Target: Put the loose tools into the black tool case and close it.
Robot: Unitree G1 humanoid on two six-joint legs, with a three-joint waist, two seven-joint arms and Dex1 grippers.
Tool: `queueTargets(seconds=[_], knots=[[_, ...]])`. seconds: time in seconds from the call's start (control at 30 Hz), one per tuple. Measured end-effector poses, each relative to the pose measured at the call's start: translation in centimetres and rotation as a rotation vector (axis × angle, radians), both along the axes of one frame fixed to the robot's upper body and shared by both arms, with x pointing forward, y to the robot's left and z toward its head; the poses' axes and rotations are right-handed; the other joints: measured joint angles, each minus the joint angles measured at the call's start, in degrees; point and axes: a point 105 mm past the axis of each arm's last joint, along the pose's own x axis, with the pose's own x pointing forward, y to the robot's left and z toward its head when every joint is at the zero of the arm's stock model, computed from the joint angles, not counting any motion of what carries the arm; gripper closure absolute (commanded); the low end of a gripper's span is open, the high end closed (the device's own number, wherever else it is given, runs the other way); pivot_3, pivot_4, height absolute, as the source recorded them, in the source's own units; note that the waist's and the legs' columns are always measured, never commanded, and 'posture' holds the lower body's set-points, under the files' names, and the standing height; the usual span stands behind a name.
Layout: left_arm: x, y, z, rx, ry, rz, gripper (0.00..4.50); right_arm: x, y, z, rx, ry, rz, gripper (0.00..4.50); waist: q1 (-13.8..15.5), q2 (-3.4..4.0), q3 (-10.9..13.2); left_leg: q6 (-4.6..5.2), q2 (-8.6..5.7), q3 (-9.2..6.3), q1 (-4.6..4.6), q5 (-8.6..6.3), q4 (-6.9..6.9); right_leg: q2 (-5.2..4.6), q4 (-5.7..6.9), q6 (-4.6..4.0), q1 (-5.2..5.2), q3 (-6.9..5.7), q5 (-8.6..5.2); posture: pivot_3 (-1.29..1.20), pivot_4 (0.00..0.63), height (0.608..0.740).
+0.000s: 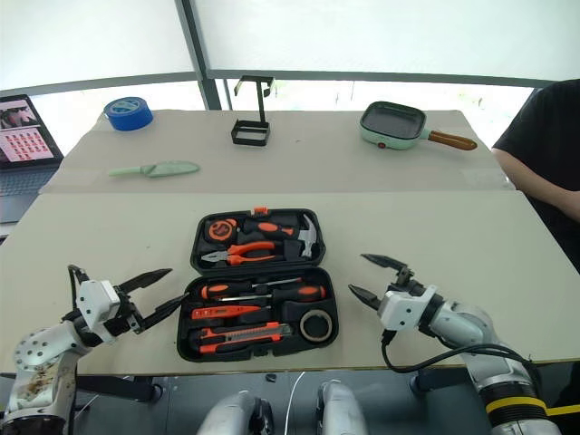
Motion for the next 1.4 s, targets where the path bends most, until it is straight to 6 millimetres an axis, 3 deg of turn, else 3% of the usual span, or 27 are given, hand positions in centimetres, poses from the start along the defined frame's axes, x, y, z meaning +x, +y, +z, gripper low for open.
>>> queueTargets(seconds=[0.13, 0.27, 0.43, 0.5, 0.6, 0.73, 0.93, 1.2, 1.23, 1.3, 1.4], knots=[[1.7, 1.3, 0.5, -0.136, 0.070, 0.121, 0.26, 1.3, -1.0, 0.7, 0.142, 0.109, -0.082, 0.00, 0.02, -0.01, 0.00, 0.04, 0.04, -0.03, -0.11, 0.16, 0.02, 0.07, -0.04, -0.10, 0.00, 0.01, 0.00, 0.00, 0.150, 0.740], [2.7, 2.3, 1.2, -0.295, 0.222, 0.192, 0.11, 2.0, -0.6, 2.4, 0.336, 0.315, -0.068, 0.00, -0.29, -0.05, 0.03, 0.07, 0.08, -0.04, -0.15, 0.15, 0.06, 0.00, -0.07, -0.10, 0.00, 0.04, 0.01, 0.00, 0.150, 0.740], [5.1, 2.4, 3.2, -0.326, 0.435, 0.318, 0.11, 4.0, 0.1, 5.1, 0.488, 0.706, -0.150, 0.00, 0.08, -0.07, 0.04, 0.33, 0.07, -0.22, -0.21, 0.01, 0.12, -0.04, -0.05, -0.18, 0.01, -0.05, 0.11, 0.00, 0.150, 0.740], [6.1, 1.5, 3.9, -0.386, 0.536, 0.321, 0.11, 4.3, 1.0, 5.7, 0.513, 0.882, -0.179, 0.00, 0.26, -0.08, 0.04, 0.31, 0.07, -0.28, -0.31, 0.02, 0.13, 0.09, -0.06, -0.23, -0.04, -0.11, 0.11, 0.00, 0.150, 0.740], [6.8, -0.5, 3.9, -0.392, 0.687, 0.290, 0.11, 4.6, 2.9, 5.7, 0.499, 1.085, -0.215, 0.00, 0.19, -0.08, 0.04, -0.04, -0.01, -0.26, -0.39, 0.23, 0.11, 0.24, -0.05, -0.52, -0.09, -0.13, 0.28, 0.00, 0.150, 0.740], [7.8, -1.4, 3.4, -0.433, 0.809, 0.308, 0.11, 6.2, 4.1, 5.0, 0.538, 1.278, -0.322, 0.00, -0.21, -0.12, 0.06, -0.11, -0.12, -0.16, -0.52, 0.28, 0.15, 0.26, -0.07, -0.58, -0.17, -0.18, 0.33, 0.00, 0.150, 0.740], [8.2, -2.1, 2.9, -0.422, 0.890, 0.316, 0.11, 7.1, 5.8, 4.9, 0.556, 1.411, -0.372, 0.00, -0.11, -0.12, 0.06, -0.14, -0.14, -0.17, -0.58, 0.29, 0.12, 0.24, -0.09, -0.56, -0.18, -0.28, 0.33, 0.00, 0.150, 0.740], [8.8, -3.3, 3.1, -0.407, 0.968, 0.297, 0.11, 7.7, 7.0, 2.6, 0.501, 1.467, -0.475, 0.00, -0.03, -0.12, 0.06, -0.15, -0.31, -0.17, -0.54, 0.29, 0.14, 0.10, 0.00, -0.47, -0.17, -0.37, 0.36, 0.00, 0.150, 0.740], [8.7, -3.4, 3.1, -0.405, 0.978, 0.295, 0.60, 7.9, 7.0, 2.5, 0.505, 1.461, -0.488, 0.51, -0.12, -0.11, 0.06, -0.15, -0.31, -0.15, -0.51, 0.29, 0.14, 0.10, 0.01, -0.46, -0.17, -0.38, 0.37, 0.00, 0.150, 0.740], [8.5, -3.7, 2.7, -0.393, 1.013, 0.286, 1.15, 8.4, 7.3, 2.5, 0.517, 1.456, -0.509, 1.03, -0.21, -0.11, 0.06, -0.20, -0.33, -0.13, -0.42, 0.31, 0.13, 0.09, 0.08, -0.46, -0.14, -0.36, 0.37, 0.00, 0.150, 0.740], [8.2, -4.0, 2.2, -0.392, 1.055, 0.273, 2.36, 8.8, 6.9, 2.3, 0.553, 1.464, -0.540, 2.12, -0.31, -0.11, 0.06, -0.25, -0.32, -0.14, -0.38, 0.34, 0.11, 0.10, 0.11, -0.46, -0.14, -0.34, 0.37, 0.00, 0.150, 0.740]])
